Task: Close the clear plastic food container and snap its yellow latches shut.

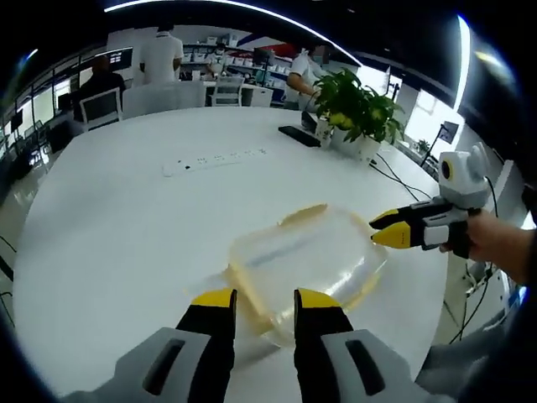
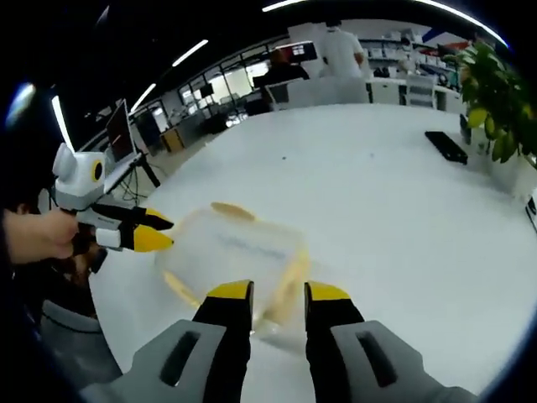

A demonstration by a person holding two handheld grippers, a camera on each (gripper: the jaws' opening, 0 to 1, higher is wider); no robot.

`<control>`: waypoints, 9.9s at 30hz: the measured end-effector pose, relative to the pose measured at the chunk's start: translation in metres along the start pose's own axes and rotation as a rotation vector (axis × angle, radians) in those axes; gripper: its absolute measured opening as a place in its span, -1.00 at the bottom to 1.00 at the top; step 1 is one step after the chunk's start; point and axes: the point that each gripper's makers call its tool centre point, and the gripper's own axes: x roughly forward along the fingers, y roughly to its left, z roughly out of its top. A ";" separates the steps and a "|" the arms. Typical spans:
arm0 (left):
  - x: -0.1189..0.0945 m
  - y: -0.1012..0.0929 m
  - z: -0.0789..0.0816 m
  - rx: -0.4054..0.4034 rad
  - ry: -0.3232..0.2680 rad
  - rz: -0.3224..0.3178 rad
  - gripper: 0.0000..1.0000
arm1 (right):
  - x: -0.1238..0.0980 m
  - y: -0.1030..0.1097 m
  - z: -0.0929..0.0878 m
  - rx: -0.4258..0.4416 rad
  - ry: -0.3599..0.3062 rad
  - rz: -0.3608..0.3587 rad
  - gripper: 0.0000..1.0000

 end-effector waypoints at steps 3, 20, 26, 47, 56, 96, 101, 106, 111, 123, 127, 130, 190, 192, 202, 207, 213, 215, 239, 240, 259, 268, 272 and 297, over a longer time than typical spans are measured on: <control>0.000 -0.002 -0.001 -0.011 0.000 -0.001 -0.59 | 0.001 0.003 0.001 0.009 0.000 0.011 -0.60; 0.001 -0.002 -0.002 -0.079 -0.004 0.014 -0.60 | 0.001 0.001 -0.002 0.129 -0.006 0.003 -0.58; 0.001 0.000 -0.005 -0.179 -0.006 0.015 -0.60 | 0.002 0.000 -0.003 0.177 -0.008 0.003 -0.58; 0.004 0.002 -0.011 -0.369 0.047 -0.018 -0.61 | 0.004 0.001 -0.008 0.403 0.014 0.041 -0.61; 0.007 -0.006 -0.009 -0.398 0.053 -0.073 -0.67 | 0.005 0.006 -0.009 0.415 0.022 0.062 -0.64; 0.010 -0.036 0.041 0.491 0.040 -0.183 -0.62 | 0.012 0.025 0.031 0.043 -0.024 0.145 -0.82; 0.017 -0.048 0.040 0.606 0.055 -0.236 -0.63 | 0.020 0.028 0.034 -0.021 -0.007 0.155 -0.83; 0.022 -0.056 0.039 0.651 0.066 -0.279 -0.64 | 0.026 0.033 0.033 -0.065 0.007 0.170 -0.84; 0.026 -0.060 0.036 0.710 0.091 -0.302 -0.66 | 0.030 0.038 0.031 -0.106 0.024 0.188 -0.85; 0.032 -0.069 0.034 0.754 0.099 -0.342 -0.72 | 0.039 0.043 0.030 -0.224 0.028 0.200 -0.91; 0.035 -0.070 0.031 0.777 0.106 -0.347 -0.72 | 0.041 0.043 0.031 -0.222 0.027 0.198 -0.89; 0.036 -0.072 0.029 0.793 0.111 -0.352 -0.72 | 0.043 0.043 0.032 -0.225 0.021 0.192 -0.89; 0.025 -0.096 -0.008 1.212 0.078 -0.336 -0.47 | 0.066 0.046 0.044 -0.377 0.157 0.270 -0.59; 0.025 -0.096 -0.008 1.209 0.076 -0.333 -0.46 | 0.067 0.045 0.043 -0.400 0.176 0.281 -0.57; 0.028 -0.095 -0.013 1.233 0.074 -0.318 -0.47 | 0.070 0.047 0.037 -0.571 0.303 0.367 -0.50; 0.027 -0.094 -0.013 1.224 0.075 -0.322 -0.47 | 0.072 0.049 0.037 -0.600 0.344 0.407 -0.51; 0.028 -0.096 -0.013 1.223 0.087 -0.315 -0.46 | 0.075 0.048 0.035 -0.608 0.407 0.494 -0.51; 0.028 -0.096 -0.013 1.224 0.092 -0.312 -0.46 | 0.072 0.050 0.031 -0.601 0.424 0.520 -0.50; 0.032 -0.097 -0.014 1.187 0.113 -0.231 -0.46 | 0.075 0.054 0.023 -0.599 0.653 0.721 -0.44; 0.032 -0.097 -0.014 1.184 0.112 -0.228 -0.46 | 0.076 0.052 0.023 -0.599 0.667 0.725 -0.44; 0.030 -0.096 -0.011 1.195 0.120 -0.235 -0.44 | 0.077 0.052 0.024 -0.627 0.722 0.747 -0.44; 0.031 -0.097 -0.013 1.198 0.114 -0.221 -0.47 | 0.079 0.050 0.026 -0.630 0.722 0.745 -0.46; 0.032 -0.097 -0.013 1.188 0.118 -0.217 -0.48 | 0.076 0.052 0.024 -0.631 0.732 0.740 -0.47; 0.031 -0.096 -0.010 1.134 0.101 -0.131 -0.60 | 0.070 0.057 0.009 -0.635 0.765 0.732 -0.54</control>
